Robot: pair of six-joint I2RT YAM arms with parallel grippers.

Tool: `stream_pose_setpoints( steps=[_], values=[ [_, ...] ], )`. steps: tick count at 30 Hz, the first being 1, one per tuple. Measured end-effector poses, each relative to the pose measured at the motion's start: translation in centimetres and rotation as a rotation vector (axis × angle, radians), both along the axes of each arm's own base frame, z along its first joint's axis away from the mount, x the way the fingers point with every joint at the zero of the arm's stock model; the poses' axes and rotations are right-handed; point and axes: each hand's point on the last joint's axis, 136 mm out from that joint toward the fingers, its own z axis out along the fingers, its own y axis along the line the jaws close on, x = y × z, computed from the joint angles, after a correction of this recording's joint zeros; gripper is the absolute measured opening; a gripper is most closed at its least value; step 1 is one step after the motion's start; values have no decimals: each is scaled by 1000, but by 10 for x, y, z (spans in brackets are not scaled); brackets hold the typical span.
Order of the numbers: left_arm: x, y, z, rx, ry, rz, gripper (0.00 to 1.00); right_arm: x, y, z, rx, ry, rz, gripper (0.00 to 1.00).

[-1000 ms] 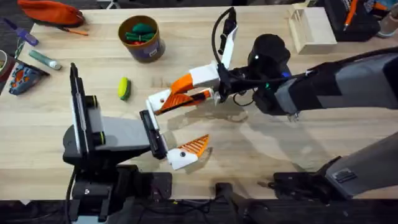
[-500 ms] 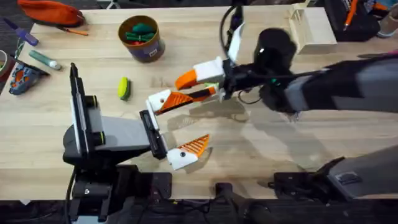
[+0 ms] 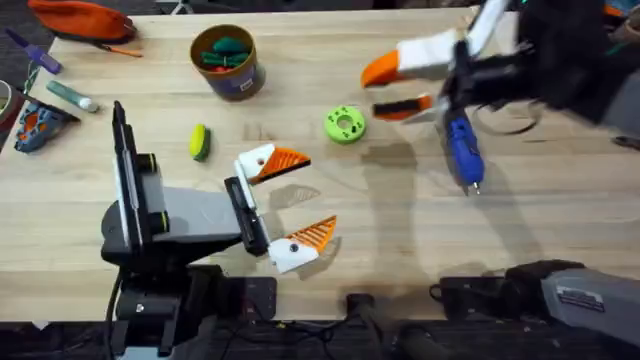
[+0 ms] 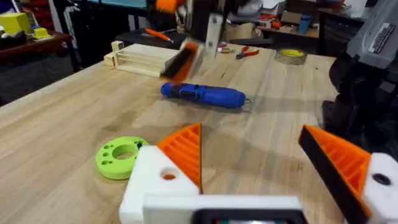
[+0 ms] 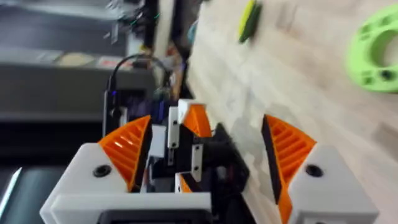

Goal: Pick up the gripper from the table and insert it into the empty holder that is missing its gripper. Then pick up a screw, insert it into the mounting hole, and use the screwdriver to tighten it. Finally, clean up the table by picking up the vegetable and placing it into the bucket.

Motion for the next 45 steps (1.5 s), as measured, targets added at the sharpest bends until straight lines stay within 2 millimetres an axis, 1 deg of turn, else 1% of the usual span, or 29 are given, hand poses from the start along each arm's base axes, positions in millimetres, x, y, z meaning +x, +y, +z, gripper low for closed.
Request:
stream_pose_setpoints(
  steps=[3, 7, 11, 13, 16, 18, 21, 26, 30, 35, 45],
  values=[
    [0, 0, 0, 0, 0, 0, 987, 7, -20, 10, -118, -12, -55, 931],
    [0, 0, 0, 0, 0, 0, 986, 7, -41, 20, -365, -78, -84, 932],
    [0, 0, 0, 0, 0, 0, 987, 5, -56, 35, -590, -172, -82, 933],
    [0, 0, 0, 0, 0, 0, 987, 4, -60, 38, -717, -214, -69, 933],
    [0, 0, 0, 0, 0, 0, 988, 1, -61, 30, -907, -248, -29, 933],
    [0, 0, 0, 0, 0, 0, 987, 3, -60, 17, -1021, -257, 3, 933],
    [0, 0, 0, 0, 0, 0, 987, 9, -53, -8, -1143, -246, 52, 933],
    [0, 0, 0, 0, 0, 0, 987, 24, -43, -45, -1237, -176, 58, 931],
    [0, 0, 0, 0, 0, 0, 987, 30, -33, -62, -1240, -131, 53, 931],
    [0, 0, 0, 0, 0, 0, 987, 34, -17, -68, -1204, -136, 47, 930],
    [0, 0, 0, 0, 0, 0, 987, 33, -7, -68, -1182, -140, 43, 932]
  ],
)
